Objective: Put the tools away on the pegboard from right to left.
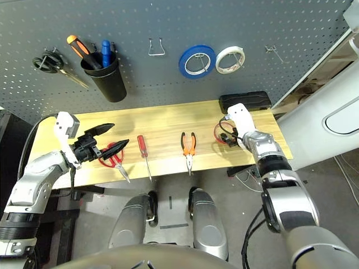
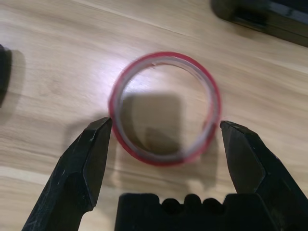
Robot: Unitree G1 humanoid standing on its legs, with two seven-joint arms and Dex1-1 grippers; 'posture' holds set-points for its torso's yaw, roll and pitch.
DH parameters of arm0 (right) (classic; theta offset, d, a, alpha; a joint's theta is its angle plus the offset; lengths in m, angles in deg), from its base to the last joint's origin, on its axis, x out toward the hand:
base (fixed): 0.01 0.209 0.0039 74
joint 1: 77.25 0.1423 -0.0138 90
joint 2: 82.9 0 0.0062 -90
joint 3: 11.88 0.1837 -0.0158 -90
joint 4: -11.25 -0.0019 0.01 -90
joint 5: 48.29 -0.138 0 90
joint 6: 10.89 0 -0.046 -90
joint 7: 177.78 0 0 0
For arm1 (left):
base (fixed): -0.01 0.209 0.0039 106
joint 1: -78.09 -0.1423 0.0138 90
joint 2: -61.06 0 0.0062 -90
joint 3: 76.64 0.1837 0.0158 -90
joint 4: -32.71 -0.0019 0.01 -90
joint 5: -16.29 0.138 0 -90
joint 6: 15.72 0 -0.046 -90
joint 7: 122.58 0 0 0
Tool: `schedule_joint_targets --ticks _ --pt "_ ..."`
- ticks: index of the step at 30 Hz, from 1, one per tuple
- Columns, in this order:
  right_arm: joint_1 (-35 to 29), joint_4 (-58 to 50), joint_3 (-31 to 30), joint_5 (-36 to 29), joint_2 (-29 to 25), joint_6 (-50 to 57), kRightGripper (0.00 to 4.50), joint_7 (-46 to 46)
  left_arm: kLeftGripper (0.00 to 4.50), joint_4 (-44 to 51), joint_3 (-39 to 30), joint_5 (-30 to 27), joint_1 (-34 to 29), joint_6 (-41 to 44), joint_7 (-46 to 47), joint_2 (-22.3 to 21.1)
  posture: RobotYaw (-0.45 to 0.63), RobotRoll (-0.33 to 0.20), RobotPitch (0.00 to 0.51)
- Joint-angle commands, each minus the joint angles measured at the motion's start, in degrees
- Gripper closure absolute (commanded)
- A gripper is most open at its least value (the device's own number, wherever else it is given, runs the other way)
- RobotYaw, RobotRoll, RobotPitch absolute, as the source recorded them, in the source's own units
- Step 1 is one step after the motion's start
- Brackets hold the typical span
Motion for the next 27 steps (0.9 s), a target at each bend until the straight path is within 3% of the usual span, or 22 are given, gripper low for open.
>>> schedule_joint_targets --ticks 1,7,10,21,27 --pt "0.92 5.22 -0.98 1.37 1.28 -1.46 0.0 -0.09 0.05 2.14 0.74 -0.62 -1.56 1.43 -0.3 -0.22 0.04 0.0 0.236" --pt "2.23 10.52 -1.65 2.38 3.2 -3.04 0.0 -0.7 0.05 3.57 0.23 -0.29 -2.55 1.92 -0.11 -0.53 0.06 0.0 0.221" --pt "2.11 11.98 -1.34 2.38 3.57 -3.95 0.59 -0.76 0.0 3.82 -0.02 -0.25 -2.79 1.9 0.11 -0.48 0.06 0.0 0.206" --pt "1.08 11.2 -0.88 2.55 3.62 -7.68 4.48 -4.14 0.0 0.72 1.16 1.07 0.59 -0.26 1.29 1.02 0.04 0.0 0.131" --pt "-2.99 1.68 0.06 1.72 1.14 -7.04 4.48 -4.71 0.0 -1.4 1.88 1.53 2.21 -1.79 1.05 1.9 0.02 0.0 0.11"
